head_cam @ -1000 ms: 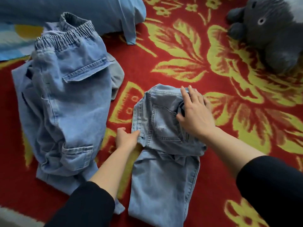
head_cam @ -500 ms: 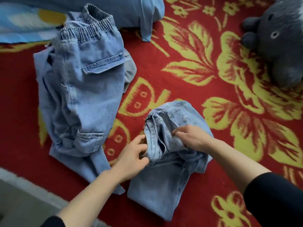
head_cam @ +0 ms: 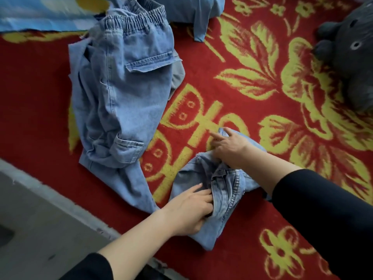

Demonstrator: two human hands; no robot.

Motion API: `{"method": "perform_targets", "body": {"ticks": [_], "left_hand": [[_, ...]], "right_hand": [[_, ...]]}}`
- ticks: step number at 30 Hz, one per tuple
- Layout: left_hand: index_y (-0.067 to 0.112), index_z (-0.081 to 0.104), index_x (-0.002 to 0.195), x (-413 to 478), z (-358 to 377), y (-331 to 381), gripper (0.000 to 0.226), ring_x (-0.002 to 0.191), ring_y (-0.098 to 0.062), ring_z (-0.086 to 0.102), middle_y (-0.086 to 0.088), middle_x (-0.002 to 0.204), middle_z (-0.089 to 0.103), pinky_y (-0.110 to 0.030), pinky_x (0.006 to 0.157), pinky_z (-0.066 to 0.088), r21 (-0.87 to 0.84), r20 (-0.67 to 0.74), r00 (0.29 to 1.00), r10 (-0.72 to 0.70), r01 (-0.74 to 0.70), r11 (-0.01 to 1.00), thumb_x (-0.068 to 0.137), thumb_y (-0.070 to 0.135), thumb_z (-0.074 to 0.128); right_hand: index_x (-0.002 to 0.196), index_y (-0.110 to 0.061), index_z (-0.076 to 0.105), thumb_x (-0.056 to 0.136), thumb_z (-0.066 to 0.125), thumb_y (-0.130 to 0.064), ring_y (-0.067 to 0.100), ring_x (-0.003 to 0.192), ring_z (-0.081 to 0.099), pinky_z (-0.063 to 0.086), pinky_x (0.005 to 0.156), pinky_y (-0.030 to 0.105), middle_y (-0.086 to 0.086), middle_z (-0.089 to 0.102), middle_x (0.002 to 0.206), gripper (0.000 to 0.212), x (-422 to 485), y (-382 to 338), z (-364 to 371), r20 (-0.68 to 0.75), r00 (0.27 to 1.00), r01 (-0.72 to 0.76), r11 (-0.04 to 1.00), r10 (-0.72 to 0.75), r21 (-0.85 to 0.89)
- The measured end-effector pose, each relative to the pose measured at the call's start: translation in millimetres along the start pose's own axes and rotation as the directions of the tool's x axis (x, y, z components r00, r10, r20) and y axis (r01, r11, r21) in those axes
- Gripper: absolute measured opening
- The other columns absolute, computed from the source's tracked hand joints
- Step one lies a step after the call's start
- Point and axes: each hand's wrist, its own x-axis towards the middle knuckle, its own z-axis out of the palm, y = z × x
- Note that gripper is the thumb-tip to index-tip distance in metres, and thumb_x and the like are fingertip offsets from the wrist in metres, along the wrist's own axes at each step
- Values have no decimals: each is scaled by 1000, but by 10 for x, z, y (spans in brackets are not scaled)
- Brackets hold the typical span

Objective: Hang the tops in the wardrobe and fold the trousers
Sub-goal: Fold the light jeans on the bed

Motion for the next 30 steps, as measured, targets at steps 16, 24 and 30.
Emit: {"method": "perform_targets", "body": {"ticks": [16,24,30], "left_hand": [[19,36,69,-187,-897,862,47,66,-25,50,0,61,48,-35,57,31,-21,-22,921,-389,389,921,72,66,37],[14,53,91,70,-1662,1635,16,89,-39,61,-17,92,65,-35,62,34,243,-513,742,-431,608,756,83,26,58],[11,44,89,95,-2406,2219,23,86,-46,59,-24,90,63,-39,62,34,32,-764,511,-394,640,768,91,32,55]], "right_hand": [[111,-26,59,83,58,-37,24,118,54,45,92,36,3,60,121,30,-1878,-733,1107,64,853,-471,712,517,521],[90,-15,45,67,70,-13,29,70,68,47,64,38,7,66,77,35,-2932,-599,1030,-340,503,-431,572,794,698],[93,-13,53,81,56,-24,36,85,67,43,64,35,14,69,90,17,-3837,-173,743,-215,194,-496,285,957,821]]}}
